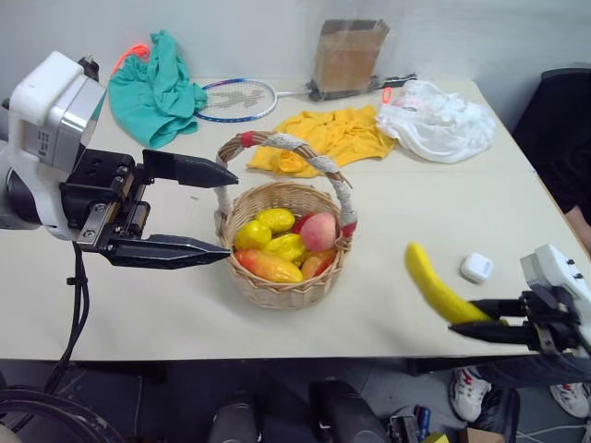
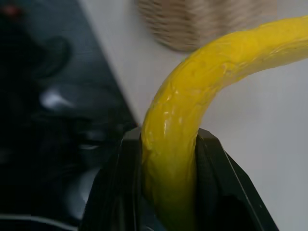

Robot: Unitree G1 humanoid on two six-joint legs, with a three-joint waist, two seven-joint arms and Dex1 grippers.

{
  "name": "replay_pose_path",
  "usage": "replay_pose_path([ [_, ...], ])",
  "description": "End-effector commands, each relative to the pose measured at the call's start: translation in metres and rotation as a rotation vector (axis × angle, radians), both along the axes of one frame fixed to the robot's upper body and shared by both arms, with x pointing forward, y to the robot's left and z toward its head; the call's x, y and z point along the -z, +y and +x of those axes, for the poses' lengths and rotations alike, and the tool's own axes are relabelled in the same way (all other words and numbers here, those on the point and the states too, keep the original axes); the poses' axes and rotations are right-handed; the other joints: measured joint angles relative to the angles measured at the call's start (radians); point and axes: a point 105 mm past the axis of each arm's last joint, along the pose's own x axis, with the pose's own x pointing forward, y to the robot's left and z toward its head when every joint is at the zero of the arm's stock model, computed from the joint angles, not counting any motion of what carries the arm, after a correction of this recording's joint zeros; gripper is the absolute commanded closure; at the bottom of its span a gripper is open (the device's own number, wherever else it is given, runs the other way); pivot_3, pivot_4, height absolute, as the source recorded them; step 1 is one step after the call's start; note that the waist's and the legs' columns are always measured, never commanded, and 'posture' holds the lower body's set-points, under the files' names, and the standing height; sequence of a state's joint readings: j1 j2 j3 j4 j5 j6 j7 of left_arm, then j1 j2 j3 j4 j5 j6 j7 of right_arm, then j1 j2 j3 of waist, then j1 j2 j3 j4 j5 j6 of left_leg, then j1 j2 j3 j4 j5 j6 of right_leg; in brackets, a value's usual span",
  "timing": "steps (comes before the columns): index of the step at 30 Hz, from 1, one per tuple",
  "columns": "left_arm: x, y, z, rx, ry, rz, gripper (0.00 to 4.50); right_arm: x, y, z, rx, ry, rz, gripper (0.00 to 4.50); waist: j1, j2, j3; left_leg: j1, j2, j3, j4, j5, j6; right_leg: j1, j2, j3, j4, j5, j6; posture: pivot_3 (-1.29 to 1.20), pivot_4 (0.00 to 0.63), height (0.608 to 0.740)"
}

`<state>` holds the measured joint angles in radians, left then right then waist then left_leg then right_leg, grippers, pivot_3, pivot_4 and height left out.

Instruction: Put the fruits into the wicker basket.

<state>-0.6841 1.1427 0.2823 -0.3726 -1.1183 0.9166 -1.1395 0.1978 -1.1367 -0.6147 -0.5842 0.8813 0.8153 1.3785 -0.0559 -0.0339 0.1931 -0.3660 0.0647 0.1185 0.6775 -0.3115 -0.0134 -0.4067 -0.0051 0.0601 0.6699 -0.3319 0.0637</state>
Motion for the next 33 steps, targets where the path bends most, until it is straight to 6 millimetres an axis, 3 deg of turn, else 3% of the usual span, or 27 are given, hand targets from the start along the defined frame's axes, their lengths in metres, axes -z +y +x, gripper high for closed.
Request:
replay_pose_path([
  [1, -0.008, 0.002, -0.002, 0.013, -0.035, 0.008, 0.00, -0.033, 0.035, -0.013, -0.201, -0.040, 0.092, 3.56, -0.005, 0.000, 0.000, 0.000, 0.000, -0.001, -0.001, 0.000, 0.000, 0.000, 0.000, 0.000, -0.001, 0.000, 0.000, 0.00, 0.150, 0.740],
  [9, -0.012, -0.001, -0.001, 0.023, -0.036, 0.041, 0.00, -0.058, 0.089, 0.011, -0.342, -0.091, 0.236, 3.56, -0.001, -0.002, 0.000, -0.005, -0.001, -0.001, -0.003, 0.002, -0.003, -0.006, -0.003, -0.001, -0.003, -0.001, -0.002, 0.00, 0.150, 0.740],
  [18, -0.016, 0.000, -0.005, -0.013, -0.042, 0.051, 0.00, -0.049, 0.146, 0.080, -0.108, -0.195, 0.268, 3.56, -0.003, -0.002, 0.000, -0.021, 0.000, 0.000, 0.002, 0.001, -0.003, -0.021, -0.004, -0.001, 0.001, -0.001, -0.002, 0.00, 0.150, 0.740],
  [21, -0.017, 0.000, -0.005, -0.023, -0.048, 0.048, 0.00, -0.041, 0.160, 0.087, -0.071, -0.152, 0.263, 3.56, -0.003, -0.002, 0.000, -0.024, 0.000, 0.001, 0.005, 0.002, -0.004, -0.027, -0.004, 0.000, 0.007, -0.002, -0.003, 0.00, 0.150, 0.740],
  [22, -0.017, 0.000, -0.005, -0.024, -0.049, 0.047, 0.00, -0.038, 0.163, 0.087, -0.072, -0.138, 0.255, 3.00, -0.003, -0.002, 0.000, -0.024, 0.000, 0.001, 0.005, 0.002, -0.005, -0.027, -0.004, 0.000, 0.009, -0.002, -0.004, 0.00, 0.150, 0.740],
  [25, -0.017, 0.000, -0.004, -0.029, -0.054, 0.046, 0.00, -0.034, 0.166, 0.084, -0.070, -0.102, 0.256, 2.39, -0.002, -0.002, 0.000, -0.024, 0.000, 0.000, 0.005, 0.003, -0.005, -0.027, -0.003, -0.001, 0.010, -0.002, -0.004, 0.00, 0.150, 0.740],
  [28, -0.018, 0.000, -0.003, -0.031, -0.058, 0.042, 0.00, -0.037, 0.162, 0.084, -0.050, -0.110, 0.259, 1.38, -0.002, -0.002, 0.000, -0.023, -0.001, 0.000, 0.005, 0.003, -0.004, -0.026, -0.004, -0.001, 0.011, -0.002, -0.004, 0.00, 0.150, 0.740],
  [33, -0.017, 0.001, 0.002, -0.030, -0.063, 0.032, 0.00, -0.052, 0.132, 0.060, -0.104, -0.053, 0.300, 1.38, 0.003, -0.002, 0.000, -0.024, -0.001, 0.000, 0.005, 0.003, -0.004, -0.027, -0.004, -0.001, 0.010, -0.002, -0.004, 0.00, 0.150, 0.740],
])
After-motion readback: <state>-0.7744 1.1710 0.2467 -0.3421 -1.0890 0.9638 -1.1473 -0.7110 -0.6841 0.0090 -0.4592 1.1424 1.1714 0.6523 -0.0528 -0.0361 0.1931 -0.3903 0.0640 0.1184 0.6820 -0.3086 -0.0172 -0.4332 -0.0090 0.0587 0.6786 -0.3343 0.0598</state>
